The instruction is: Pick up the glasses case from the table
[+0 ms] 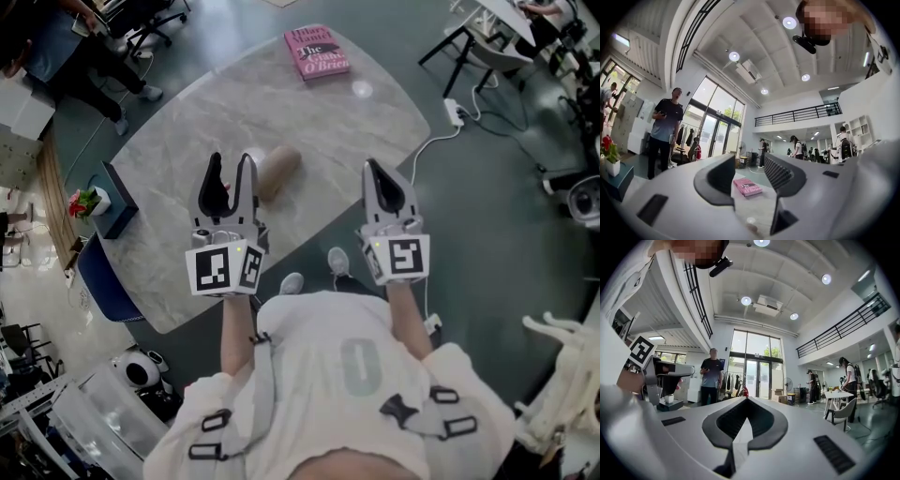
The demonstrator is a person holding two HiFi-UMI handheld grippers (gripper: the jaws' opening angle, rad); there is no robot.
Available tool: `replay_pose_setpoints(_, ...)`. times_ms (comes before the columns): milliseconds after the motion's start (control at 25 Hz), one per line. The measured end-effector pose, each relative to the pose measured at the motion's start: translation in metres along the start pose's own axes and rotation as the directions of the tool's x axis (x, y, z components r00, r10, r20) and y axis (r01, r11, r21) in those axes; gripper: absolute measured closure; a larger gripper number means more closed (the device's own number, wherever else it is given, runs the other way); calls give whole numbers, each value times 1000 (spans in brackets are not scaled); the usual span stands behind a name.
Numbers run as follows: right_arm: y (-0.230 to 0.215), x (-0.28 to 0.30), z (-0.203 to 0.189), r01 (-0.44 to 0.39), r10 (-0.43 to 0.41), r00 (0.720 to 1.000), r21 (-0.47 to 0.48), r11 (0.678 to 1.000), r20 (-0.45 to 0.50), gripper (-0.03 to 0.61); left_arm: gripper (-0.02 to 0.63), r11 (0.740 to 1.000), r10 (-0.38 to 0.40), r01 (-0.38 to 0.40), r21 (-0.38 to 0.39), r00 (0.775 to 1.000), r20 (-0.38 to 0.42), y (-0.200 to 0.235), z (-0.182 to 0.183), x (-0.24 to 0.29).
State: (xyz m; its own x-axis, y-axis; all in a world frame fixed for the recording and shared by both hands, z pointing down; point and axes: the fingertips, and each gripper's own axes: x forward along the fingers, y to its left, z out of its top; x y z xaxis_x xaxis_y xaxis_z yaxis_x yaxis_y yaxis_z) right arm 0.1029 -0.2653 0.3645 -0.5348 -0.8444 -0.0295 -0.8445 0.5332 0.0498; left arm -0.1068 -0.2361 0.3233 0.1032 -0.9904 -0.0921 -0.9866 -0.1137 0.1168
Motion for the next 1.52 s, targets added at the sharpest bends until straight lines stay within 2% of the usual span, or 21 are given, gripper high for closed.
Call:
replay_pose_setpoints(200,-1,1,-1,2,-2,1000,4,1000,0,578,429,1000,16,-16,6,1000,15,7,6,5)
replay_pose_setpoints(440,-4,1,-7,4,-4,1000,14,1000,-19,578,337,999,49,-49,-14,999,-8,12,1,9)
replay_pose_setpoints(680,-5,1,-13,-1,1,999,-19,1000,-32,578,251,995,98,-98,21,995,-5,20,1,10)
replay_pose_setpoints(1000,-3,3,-12,-11,10,1000,-31,999,-21,578,244,992,123,-124,-2,992,-32,29,-7,4)
replay_pose_setpoints(1080,-2,3,-13,-16,15,1000,-39,999,-18,578,244,992,127,-127,11,991,-46,31,-11,5)
replay_pose_setpoints(1200,2,4,-10,-21,21,1000,3,1000,-19,578,244,991,128,-127,33,990,-59,30,-14,6)
replay_pose_setpoints(1320,0,5,-10,-21,21,999,15,1000,-24,578,244,995,104,-104,9,993,-53,25,-12,9)
replay_pose_setpoints(1400,-3,5,-11,-23,23,999,-2,1000,-24,578,244,998,51,-53,-29,997,-64,19,-13,15)
replay_pose_setpoints(1520,-8,2,-15,-21,19,999,-35,999,-31,578,245,998,-56,57,11,992,-117,10,-15,31)
